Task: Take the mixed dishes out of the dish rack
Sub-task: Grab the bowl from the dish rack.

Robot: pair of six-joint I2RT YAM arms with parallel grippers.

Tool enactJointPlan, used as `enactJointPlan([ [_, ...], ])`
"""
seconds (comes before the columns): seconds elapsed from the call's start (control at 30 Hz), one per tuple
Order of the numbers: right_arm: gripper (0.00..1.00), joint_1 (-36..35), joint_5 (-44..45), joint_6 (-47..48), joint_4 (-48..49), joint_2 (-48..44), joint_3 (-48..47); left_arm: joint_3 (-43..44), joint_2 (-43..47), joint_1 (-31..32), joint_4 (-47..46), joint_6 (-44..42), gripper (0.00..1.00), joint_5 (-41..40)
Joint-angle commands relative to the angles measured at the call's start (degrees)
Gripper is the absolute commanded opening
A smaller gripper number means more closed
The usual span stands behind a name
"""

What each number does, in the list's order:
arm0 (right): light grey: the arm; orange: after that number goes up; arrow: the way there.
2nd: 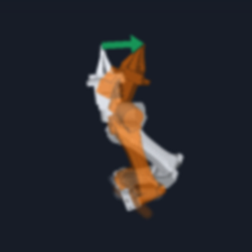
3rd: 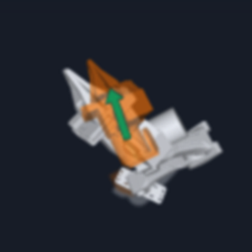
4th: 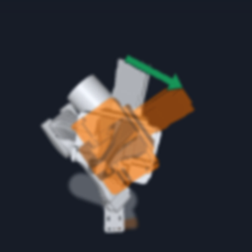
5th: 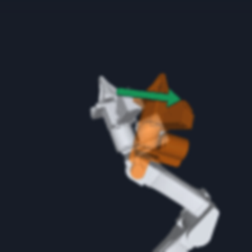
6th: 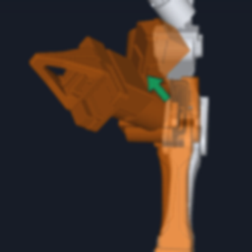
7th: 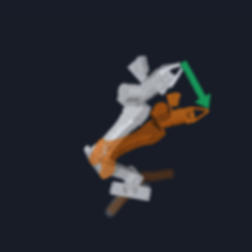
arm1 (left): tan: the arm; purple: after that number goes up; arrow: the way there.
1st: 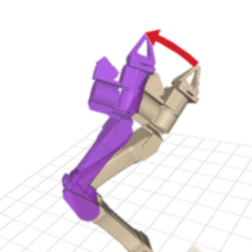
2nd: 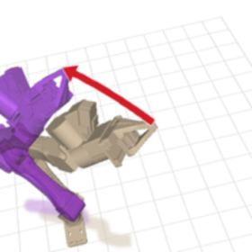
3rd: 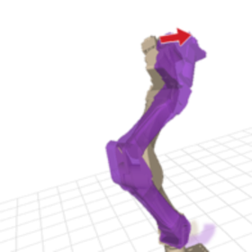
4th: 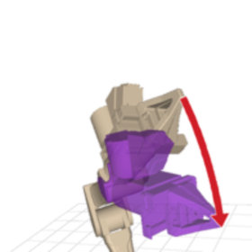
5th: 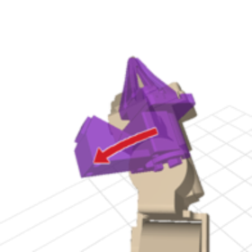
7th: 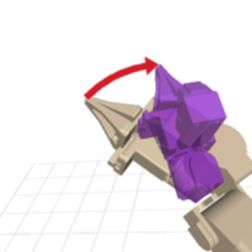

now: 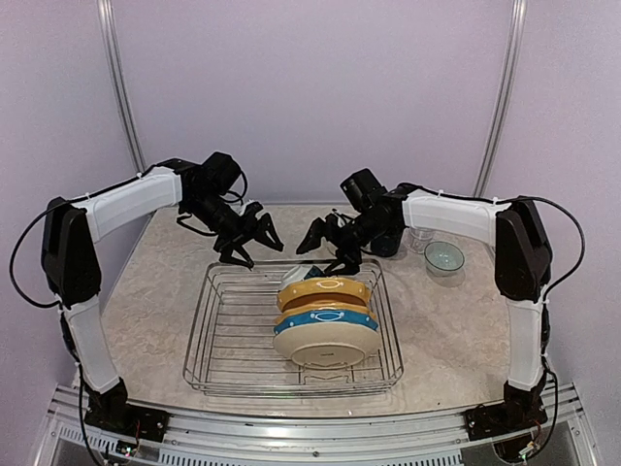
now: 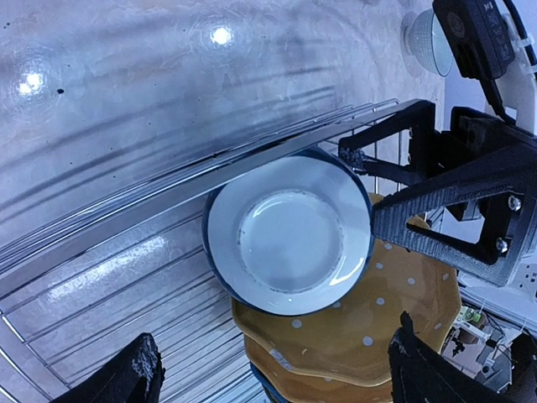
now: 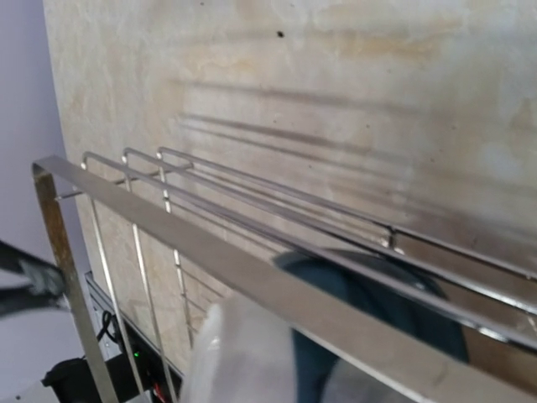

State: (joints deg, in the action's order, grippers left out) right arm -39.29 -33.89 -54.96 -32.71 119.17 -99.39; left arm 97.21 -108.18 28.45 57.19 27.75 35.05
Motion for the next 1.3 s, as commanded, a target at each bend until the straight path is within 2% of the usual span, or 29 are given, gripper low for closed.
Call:
enactJointPlan([
  [0.0, 0.89, -1.5, -2.3, 0.2, 0.5, 1.2, -2.1, -0.5, -1.2, 1.0, -2.1, 0.4, 0.86, 1.3],
  [0.23, 0.83, -1.5, -3.3, -1.6, 1.5, 1.4, -2.9, -2.7, -2.0, 1.8, -3.0, 0.6, 0.66, 1.7],
  [0.5, 0.81, -2.4, -4.5, -2.4, 3.1, 2.1, -4.3, -4.9, -2.2, 1.9, -3.5, 0.4, 0.57, 1.8],
  [0.73, 0.81, -2.7, -2.6, -1.8, -0.3, 0.4, -4.4, -5.6, -2.1, 2.1, -4.3, 0.8, 0.57, 2.4],
  [0.93, 0.83, -1.4, 7.4, 0.1, -17.3, -1.1, -6.5, -5.3, -2.0, 2.4, -4.3, 0.9, 0.61, 2.4],
  [1.03, 0.85, -1.4, 8.9, 1.7, -22.6, 0.3, -8.4, -5.0, -2.3, 2.8, -4.2, 0.9, 0.64, 2.6],
  [1.13, 0.85, -1.5, 7.9, 2.6, -23.8, 1.8, -9.5, -4.9, -2.8, 3.3, -4.3, 0.8, 0.64, 2.7],
  [1.27, 0.85, -1.7, 3.3, 1.8, -19.7, 2.9, -9.3, -5.3, -3.3, 3.8, -4.3, 0.7, 0.64, 2.7],
])
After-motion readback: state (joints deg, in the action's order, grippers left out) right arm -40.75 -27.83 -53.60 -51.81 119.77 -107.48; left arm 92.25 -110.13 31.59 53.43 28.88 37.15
